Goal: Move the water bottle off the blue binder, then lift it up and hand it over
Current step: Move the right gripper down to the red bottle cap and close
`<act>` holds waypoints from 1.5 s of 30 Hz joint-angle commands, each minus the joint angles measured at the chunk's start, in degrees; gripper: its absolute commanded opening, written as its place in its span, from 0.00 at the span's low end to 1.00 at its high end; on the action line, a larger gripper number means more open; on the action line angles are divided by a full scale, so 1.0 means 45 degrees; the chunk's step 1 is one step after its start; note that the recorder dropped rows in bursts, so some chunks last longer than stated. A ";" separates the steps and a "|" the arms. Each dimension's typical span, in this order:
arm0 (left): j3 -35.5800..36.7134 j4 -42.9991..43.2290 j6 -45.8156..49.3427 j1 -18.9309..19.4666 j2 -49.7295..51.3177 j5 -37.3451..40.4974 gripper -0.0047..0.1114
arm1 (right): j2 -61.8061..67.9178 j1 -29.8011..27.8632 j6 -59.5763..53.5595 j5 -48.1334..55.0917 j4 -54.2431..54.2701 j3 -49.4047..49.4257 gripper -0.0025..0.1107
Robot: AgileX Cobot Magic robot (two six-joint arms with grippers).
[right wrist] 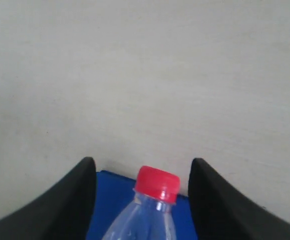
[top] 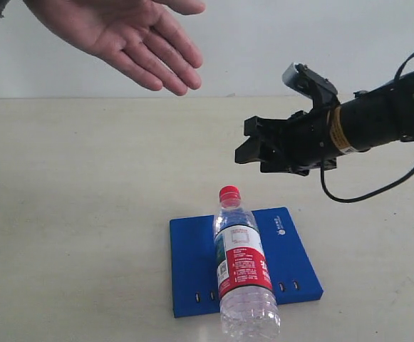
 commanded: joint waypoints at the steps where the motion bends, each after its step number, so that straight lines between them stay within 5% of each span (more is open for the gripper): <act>1: 0.0046 0.0016 0.0037 -0.0052 -0.0041 -0.0107 0.08 | 0.0864 -0.0001 -0.0035 -0.1122 -0.0088 -0.0877 0.46; 45: 0.0046 0.0016 0.0037 -0.0052 -0.0041 -0.0107 0.08 | 0.3193 0.0047 -0.0119 -0.3452 -0.0001 -0.0990 0.46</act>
